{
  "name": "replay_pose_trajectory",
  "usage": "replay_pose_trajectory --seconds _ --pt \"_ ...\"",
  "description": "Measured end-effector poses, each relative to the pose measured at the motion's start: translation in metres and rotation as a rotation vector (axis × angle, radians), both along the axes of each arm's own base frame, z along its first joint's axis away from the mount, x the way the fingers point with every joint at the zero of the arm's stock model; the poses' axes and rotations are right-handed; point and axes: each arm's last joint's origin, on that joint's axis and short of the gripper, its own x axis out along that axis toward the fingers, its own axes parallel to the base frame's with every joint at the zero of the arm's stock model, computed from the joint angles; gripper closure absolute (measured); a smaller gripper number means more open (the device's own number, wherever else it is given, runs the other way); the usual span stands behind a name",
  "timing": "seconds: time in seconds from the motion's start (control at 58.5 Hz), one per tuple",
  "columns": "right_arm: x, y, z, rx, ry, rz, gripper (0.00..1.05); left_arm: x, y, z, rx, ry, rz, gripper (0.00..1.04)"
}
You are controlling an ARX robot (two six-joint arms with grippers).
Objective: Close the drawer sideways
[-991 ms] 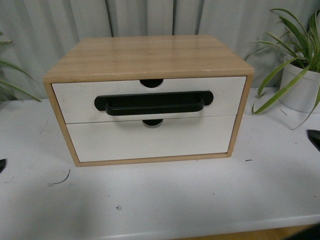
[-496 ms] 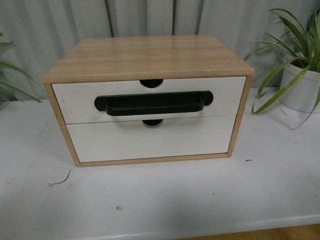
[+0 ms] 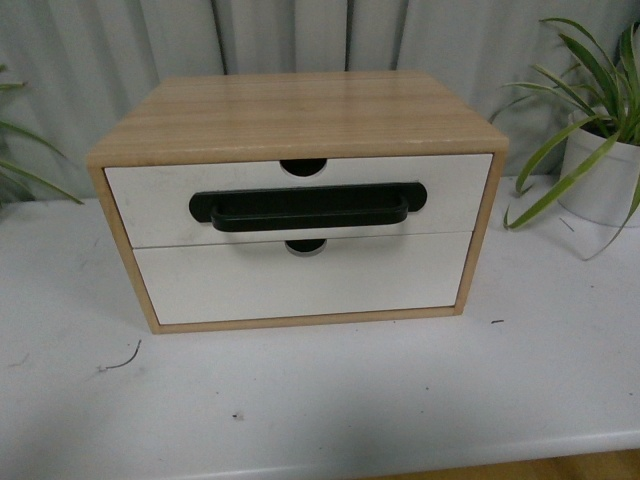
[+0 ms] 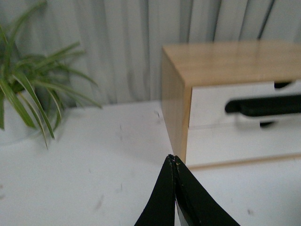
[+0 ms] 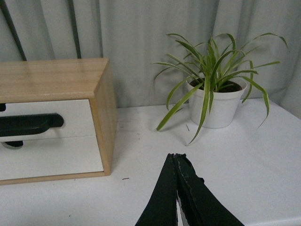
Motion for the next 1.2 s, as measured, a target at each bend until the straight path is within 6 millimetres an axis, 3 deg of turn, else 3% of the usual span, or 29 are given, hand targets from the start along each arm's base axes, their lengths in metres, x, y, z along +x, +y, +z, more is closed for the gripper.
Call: replay_pose_trajectory --seconds 0.53,0.615,0.957,1.094,1.145,1.197 --pt "-0.015 0.001 -0.007 0.002 0.059 0.006 1.03 -0.006 0.000 0.001 0.000 -0.024 0.000 1.03" --pt "-0.020 0.001 -0.002 0.001 -0.009 0.006 1.02 -0.006 0.000 0.001 -0.002 -0.024 -0.001 1.01" --pt "-0.020 0.000 -0.004 0.002 0.011 0.005 0.44 -0.006 0.000 0.001 -0.002 -0.025 0.000 0.44" --pt "-0.020 0.000 -0.004 0.002 0.011 0.005 0.11 -0.006 0.000 0.001 -0.001 -0.025 0.000 0.10" --pt "-0.020 0.000 -0.004 0.002 0.011 0.005 0.04 -0.006 0.000 0.001 0.000 -0.025 0.000 0.05" --pt "-0.020 0.000 -0.004 0.002 0.011 0.005 0.07 -0.006 0.000 0.001 -0.001 -0.025 0.000 0.08"
